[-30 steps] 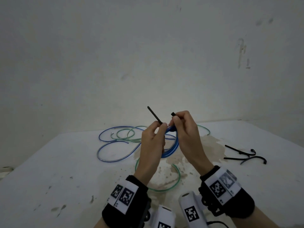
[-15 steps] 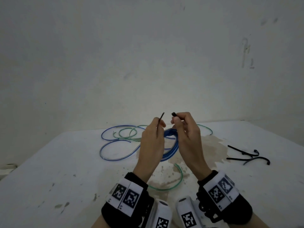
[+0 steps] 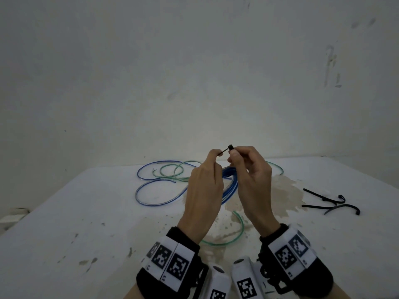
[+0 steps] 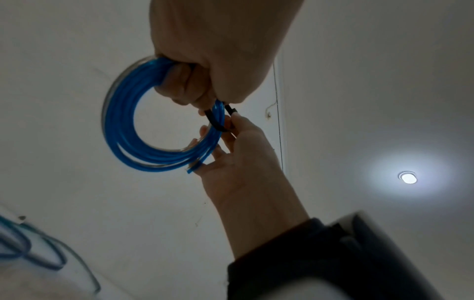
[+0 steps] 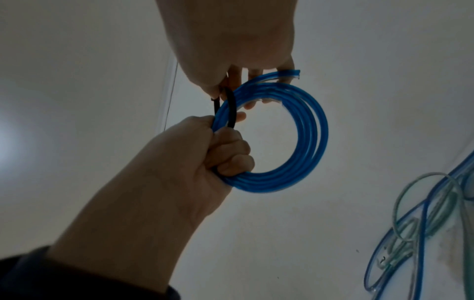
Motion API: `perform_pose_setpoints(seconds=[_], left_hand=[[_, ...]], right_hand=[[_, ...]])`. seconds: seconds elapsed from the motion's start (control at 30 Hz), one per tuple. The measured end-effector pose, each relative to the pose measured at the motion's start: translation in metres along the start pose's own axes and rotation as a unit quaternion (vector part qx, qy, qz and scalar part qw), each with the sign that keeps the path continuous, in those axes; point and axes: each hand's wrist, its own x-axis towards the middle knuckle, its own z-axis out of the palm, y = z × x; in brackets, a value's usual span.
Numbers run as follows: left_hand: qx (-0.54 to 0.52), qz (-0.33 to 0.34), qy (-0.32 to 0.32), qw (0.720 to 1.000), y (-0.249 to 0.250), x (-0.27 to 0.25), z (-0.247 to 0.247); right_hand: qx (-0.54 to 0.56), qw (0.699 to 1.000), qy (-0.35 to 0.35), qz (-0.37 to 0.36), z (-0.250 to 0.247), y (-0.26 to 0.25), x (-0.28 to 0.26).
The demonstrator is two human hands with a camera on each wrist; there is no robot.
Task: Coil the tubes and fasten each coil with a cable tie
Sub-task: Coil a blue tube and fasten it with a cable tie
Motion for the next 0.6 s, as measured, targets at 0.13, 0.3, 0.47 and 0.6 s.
perform_pose_setpoints(seconds=[0.13,0.3,0.47,0.6], left_hand=[[-0.013,-0.001,0.008,1.000,-0.0015,-0.0003,0.0021],[0.010,0.010,0.001,1.000,-0.0005,-0.0012,0.0025],[0.003,0.003,0.002,1.000,0.0008,-0.0009,0.0033],[-0.005,0.003,0.000,1.000,0.0028,0.0007,0.0039]], right_hand=[[0.006,1.000,-0.006,0.004,-0.0011,-0.0005,0.0011],[0.008,1.000,-0.027,0.006,-0.0028,0.0008,0.0011],[0.033,0.999,-0.001,0.032,-0.0050,0.0042,0.0016],[0.055,0.998,0.010,0.039,-0.0045,0.0047,0.0016]])
